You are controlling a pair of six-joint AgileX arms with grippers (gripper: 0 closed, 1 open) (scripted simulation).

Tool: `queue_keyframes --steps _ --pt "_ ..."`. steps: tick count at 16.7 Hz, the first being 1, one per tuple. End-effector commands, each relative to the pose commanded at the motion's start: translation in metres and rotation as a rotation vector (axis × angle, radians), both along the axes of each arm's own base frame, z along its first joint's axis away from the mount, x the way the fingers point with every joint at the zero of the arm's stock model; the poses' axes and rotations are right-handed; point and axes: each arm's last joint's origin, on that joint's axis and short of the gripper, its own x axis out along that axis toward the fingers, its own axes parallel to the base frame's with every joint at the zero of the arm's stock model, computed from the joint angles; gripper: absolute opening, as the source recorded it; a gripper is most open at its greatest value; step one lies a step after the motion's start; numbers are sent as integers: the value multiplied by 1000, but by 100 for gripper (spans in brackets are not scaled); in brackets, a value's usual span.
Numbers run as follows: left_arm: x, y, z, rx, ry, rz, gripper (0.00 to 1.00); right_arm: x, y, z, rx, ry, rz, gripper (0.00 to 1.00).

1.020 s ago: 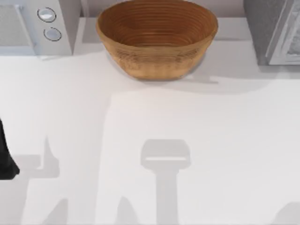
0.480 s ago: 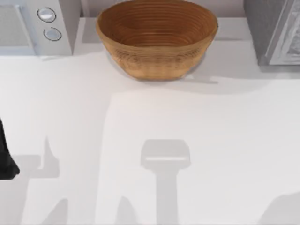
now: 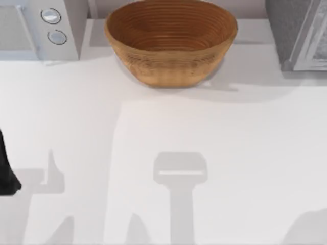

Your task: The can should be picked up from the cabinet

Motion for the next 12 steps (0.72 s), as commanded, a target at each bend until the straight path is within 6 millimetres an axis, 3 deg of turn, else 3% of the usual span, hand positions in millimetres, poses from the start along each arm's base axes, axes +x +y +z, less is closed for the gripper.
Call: queue_keyframes --steps 6,12 --pt "0 0 0 0 0 0 100 0 0 0 0 0 0 98" --pt "0 0 0 0 0 0 100 0 0 0 0 0 0 100"
